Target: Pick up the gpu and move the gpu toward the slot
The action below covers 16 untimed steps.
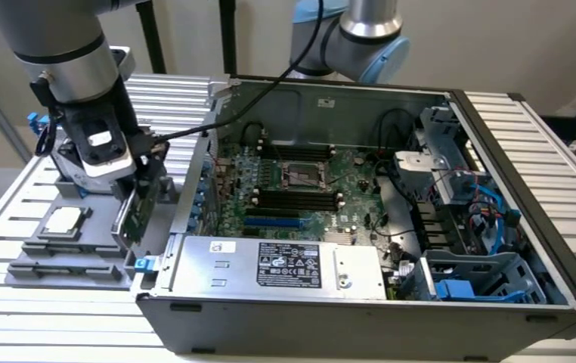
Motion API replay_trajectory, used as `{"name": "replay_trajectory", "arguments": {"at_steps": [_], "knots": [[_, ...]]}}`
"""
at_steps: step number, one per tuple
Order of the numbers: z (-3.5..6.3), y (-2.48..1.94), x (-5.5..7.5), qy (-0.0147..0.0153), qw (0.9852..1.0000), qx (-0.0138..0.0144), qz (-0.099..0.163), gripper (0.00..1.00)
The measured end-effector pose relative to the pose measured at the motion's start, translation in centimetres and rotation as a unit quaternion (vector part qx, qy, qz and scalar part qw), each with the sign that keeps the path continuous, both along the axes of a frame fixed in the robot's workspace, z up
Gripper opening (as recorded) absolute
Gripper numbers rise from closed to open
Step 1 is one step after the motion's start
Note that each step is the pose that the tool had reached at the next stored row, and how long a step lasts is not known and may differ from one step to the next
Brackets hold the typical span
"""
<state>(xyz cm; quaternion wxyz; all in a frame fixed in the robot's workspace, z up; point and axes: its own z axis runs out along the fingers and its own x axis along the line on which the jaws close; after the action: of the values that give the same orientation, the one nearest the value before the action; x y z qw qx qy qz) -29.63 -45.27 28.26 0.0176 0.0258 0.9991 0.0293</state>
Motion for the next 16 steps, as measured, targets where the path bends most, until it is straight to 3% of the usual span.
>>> {"name": "replay_trajectory", "arguments": {"at_steps": [6,16], "knots": [[2.5,-0.01,0.0,0.0,1.0,0.0021,0.0,0.26],[7.03,-0.13,0.2,0.0002,1.0,0.0022,0.0,0.26]]}}
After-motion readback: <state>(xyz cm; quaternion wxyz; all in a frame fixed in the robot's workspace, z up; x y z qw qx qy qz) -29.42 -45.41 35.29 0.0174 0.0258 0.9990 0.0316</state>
